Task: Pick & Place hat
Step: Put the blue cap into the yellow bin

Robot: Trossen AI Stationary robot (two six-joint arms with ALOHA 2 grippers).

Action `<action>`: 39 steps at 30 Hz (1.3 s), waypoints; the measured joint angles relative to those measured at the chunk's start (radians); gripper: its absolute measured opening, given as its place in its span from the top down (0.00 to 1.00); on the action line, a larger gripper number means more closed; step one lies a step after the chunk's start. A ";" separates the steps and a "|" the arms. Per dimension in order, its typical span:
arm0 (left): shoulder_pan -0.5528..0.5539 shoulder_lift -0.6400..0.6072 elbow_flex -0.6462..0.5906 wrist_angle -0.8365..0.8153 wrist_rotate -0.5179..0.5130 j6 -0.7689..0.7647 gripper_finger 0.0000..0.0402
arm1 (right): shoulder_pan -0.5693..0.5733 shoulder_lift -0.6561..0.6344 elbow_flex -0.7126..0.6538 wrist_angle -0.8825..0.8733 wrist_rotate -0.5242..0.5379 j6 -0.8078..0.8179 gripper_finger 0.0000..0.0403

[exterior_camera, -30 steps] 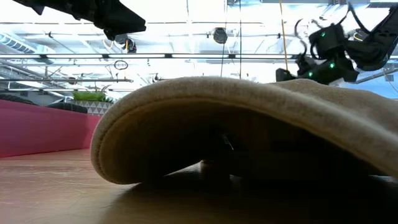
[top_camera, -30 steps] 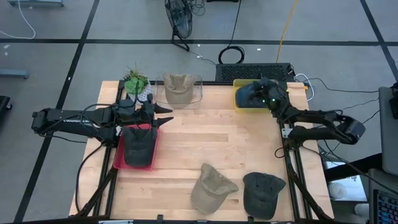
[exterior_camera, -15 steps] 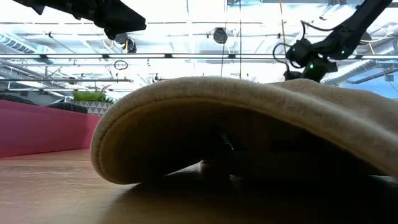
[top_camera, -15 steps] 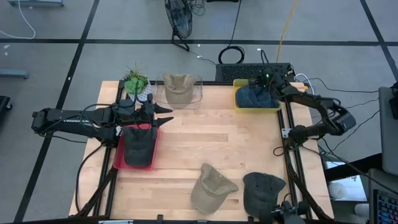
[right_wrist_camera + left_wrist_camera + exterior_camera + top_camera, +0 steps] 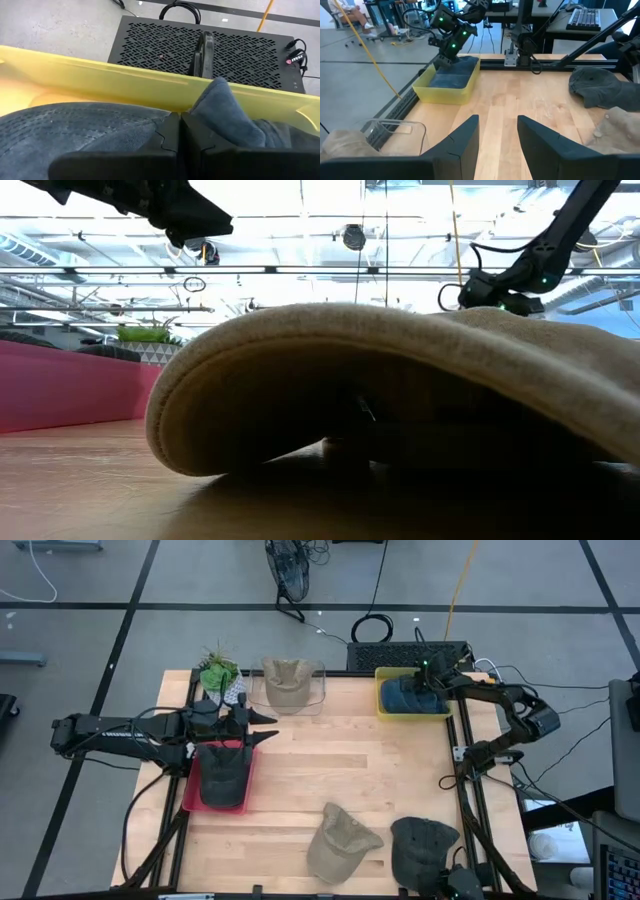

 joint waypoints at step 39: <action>0.000 0.000 0.000 -0.005 0.009 -0.058 0.63 | 0.451 -0.572 -0.182 -0.392 0.023 0.228 1.00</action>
